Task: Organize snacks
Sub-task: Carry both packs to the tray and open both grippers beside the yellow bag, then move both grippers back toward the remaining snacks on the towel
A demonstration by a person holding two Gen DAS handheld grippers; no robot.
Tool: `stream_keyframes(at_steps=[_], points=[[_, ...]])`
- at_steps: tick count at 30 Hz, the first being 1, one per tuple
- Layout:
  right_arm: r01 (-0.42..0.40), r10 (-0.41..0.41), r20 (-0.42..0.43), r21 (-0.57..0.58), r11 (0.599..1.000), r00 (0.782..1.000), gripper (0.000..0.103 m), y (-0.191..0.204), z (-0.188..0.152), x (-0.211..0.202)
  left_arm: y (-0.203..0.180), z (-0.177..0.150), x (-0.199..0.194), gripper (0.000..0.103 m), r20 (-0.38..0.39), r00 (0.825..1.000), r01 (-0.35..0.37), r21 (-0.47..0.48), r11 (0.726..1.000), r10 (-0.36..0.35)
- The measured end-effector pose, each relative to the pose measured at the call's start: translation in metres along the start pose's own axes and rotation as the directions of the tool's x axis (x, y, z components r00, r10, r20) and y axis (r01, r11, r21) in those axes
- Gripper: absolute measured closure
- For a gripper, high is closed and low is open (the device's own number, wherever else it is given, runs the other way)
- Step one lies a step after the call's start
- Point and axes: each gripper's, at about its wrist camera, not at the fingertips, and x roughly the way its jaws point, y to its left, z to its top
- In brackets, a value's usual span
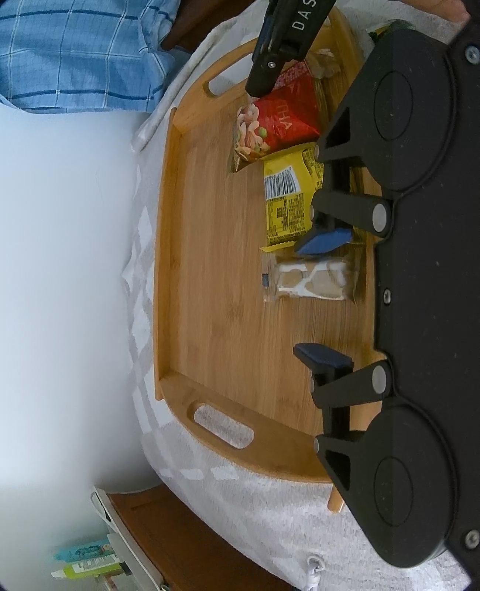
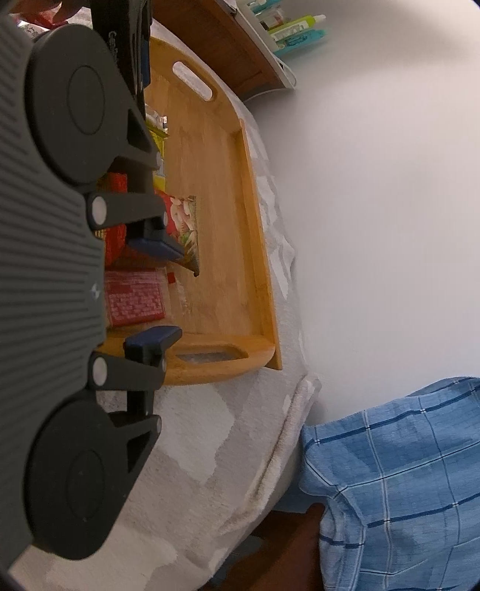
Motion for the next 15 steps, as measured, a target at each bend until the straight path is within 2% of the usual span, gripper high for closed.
stream_keyframes(at_steps=[4,9,14,15], points=[[0.003,-0.003,0.011,-0.009,1.0,1.0,0.036,0.0,0.001,-0.003,0.004,-0.001,-0.008,0.045,0.011,1.0,0.005,-0.008,1.0,-0.005],[-0.002,0.003,0.036,-0.011,1.0,0.999,0.027,-0.003,0.002,-0.013,0.005,-0.005,-0.028,0.024,0.04,0.999,0.033,0.018,0.999,-0.033],[-0.016,0.016,0.064,-0.01,1.0,0.998,0.016,-0.007,0.001,-0.027,0.003,-0.013,-0.049,0.02,0.06,0.997,0.048,0.056,0.997,-0.051],[-0.017,0.017,0.069,-0.009,1.0,0.997,0.015,-0.008,0.0,-0.03,0.003,-0.015,-0.053,0.016,0.061,0.997,0.051,0.06,0.997,-0.055]])
